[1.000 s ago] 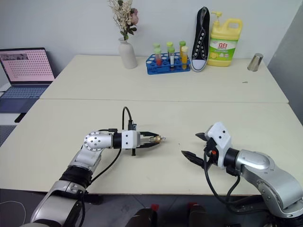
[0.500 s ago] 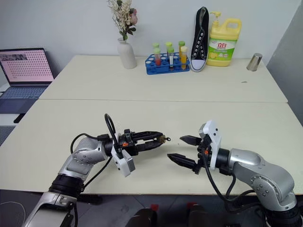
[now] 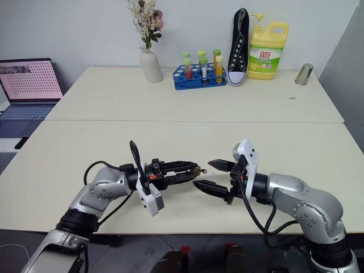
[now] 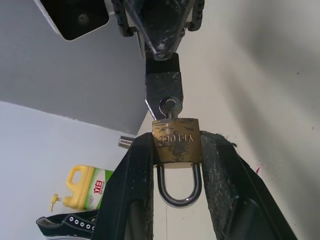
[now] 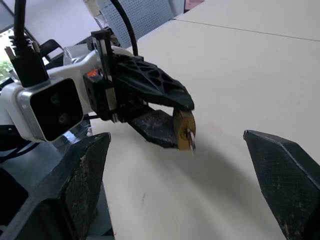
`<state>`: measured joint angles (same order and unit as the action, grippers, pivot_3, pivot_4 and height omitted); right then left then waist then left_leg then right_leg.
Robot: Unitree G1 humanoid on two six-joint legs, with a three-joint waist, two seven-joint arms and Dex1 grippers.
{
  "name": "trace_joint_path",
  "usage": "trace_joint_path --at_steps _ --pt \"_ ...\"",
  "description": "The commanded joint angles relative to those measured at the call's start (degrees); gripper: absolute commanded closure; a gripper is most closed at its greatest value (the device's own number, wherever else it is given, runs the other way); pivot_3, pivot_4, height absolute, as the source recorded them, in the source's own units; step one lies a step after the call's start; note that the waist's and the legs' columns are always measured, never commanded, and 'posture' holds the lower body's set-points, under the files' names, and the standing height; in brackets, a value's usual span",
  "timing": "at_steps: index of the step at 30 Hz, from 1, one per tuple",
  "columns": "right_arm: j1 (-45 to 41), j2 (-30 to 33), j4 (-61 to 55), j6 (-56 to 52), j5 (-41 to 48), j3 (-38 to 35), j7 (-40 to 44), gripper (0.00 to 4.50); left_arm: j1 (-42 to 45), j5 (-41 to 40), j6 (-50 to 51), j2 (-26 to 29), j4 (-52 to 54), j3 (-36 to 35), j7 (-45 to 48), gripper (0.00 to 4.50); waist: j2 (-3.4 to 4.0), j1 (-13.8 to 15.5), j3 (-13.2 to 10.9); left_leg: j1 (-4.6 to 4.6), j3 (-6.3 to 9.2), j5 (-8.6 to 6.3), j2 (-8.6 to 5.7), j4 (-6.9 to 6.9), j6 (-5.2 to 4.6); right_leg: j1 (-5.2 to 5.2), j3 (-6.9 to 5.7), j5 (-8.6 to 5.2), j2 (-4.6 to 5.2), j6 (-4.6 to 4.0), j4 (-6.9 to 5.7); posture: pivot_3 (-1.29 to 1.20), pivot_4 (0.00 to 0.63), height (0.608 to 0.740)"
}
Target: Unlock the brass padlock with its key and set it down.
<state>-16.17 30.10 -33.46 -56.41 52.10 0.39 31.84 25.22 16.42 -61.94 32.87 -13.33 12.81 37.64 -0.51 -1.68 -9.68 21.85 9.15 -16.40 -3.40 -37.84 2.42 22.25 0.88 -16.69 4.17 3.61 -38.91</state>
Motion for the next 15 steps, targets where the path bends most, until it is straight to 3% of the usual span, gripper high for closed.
trace_joint_path --at_steps 1,10,11,15 --pt "-1.1 -0.3 -0.6 -0.2 1.1 0.1 -0.4 0.93 1.0 -0.3 -0.5 1.0 2.2 0.2 -1.6 3.54 0.00 0.0 0.0 0.00 0.01 0.00 0.00 0.00 0.00 0.00 0.00 0.00 0.00 0.00 0.00 0.00 0.150 0.740" --pt "-1.6 0.5 -0.5 -0.5 1.5 0.9 0.0 4.31 0.8 0.3 0.4 1.5 3.0 0.4 -3.2 3.54 0.00 0.0 0.0 0.00 0.01 0.00 0.00 0.00 0.00 0.01 -0.01 0.00 0.00 0.00 0.00 0.00 0.150 0.740" --pt "-1.7 0.6 -0.5 -0.6 1.6 0.9 0.0 4.50 0.8 0.4 0.5 1.6 3.2 0.5 -3.3 3.54 0.00 0.0 0.0 0.00 0.01 0.00 0.00 0.00 0.00 0.01 -0.01 0.00 0.00 0.00 0.00 0.00 0.150 0.740" --pt "-1.9 0.7 -0.2 -0.9 2.4 0.4 -0.3 4.50 0.6 0.7 0.5 1.7 3.3 0.7 -3.6 3.54 0.00 0.0 0.0 0.00 0.00 0.00 0.00 0.01 0.00 0.01 0.00 0.00 0.00 0.00 0.00 0.00 0.150 0.740"
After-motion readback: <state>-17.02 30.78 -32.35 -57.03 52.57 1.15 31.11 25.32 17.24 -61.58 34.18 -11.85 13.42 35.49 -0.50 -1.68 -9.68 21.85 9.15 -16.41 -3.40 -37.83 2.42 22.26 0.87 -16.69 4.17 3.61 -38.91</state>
